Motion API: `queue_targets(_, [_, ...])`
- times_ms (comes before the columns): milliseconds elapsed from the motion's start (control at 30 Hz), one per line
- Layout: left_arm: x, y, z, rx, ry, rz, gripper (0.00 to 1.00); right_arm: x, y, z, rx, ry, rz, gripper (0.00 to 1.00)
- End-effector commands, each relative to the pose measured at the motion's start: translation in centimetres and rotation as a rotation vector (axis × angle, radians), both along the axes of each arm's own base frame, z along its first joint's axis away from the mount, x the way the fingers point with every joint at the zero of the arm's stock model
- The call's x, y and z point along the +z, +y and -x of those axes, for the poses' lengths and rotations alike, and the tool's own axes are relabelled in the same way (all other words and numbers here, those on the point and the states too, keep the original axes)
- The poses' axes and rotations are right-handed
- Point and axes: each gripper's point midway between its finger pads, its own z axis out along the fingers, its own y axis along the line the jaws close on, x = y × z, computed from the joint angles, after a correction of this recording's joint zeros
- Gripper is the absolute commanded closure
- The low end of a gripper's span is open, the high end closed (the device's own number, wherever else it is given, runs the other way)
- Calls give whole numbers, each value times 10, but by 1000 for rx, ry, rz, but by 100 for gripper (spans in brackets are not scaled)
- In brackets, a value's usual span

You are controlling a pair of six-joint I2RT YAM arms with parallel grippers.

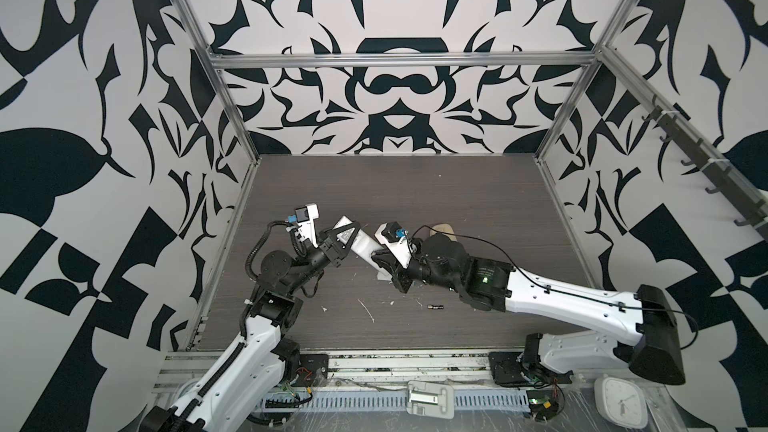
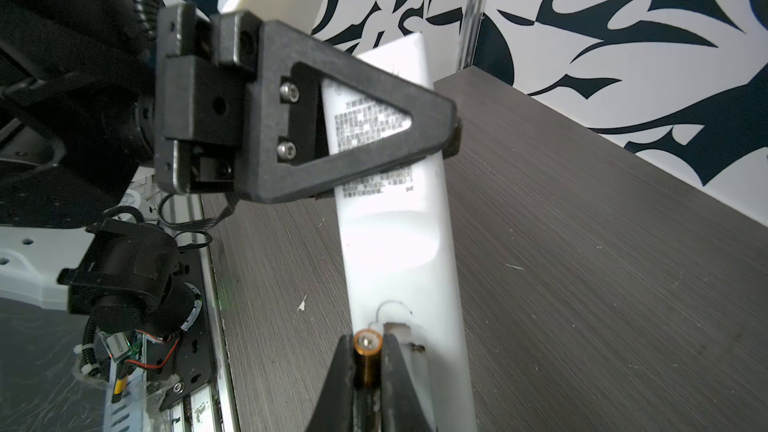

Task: Load the batteries into the remote control
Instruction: 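Lift the battery with the right gripper and bring it to the remote's compartment, then press the battery into the remote's compartment with the right gripper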

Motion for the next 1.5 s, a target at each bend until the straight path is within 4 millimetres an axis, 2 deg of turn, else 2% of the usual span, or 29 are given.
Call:
queue_targets(0, [28,2,8,-15,-67,42,100,20,7,2,11,-20,-84,100])
queue_targets(267, [27,2,8,-19,-60,46,100,12,4,-2,-23,-61,-60,100])
queue_targets(533, [25,0,6,-21,-53,44,100,19,3,3,-25,-151,3,100])
queue_targets(933, [21,0,3,-15,-39,42,100,40,0,6,-28,-234,7,100])
queue_targets(1067, [21,0,3,-18,-40,45,100,36,-1,-1,-63,-253,30,100])
queue_targets(1467, [27,-2,6,-44,-46,65,100,23,2,-6,-75,-277,43,100])
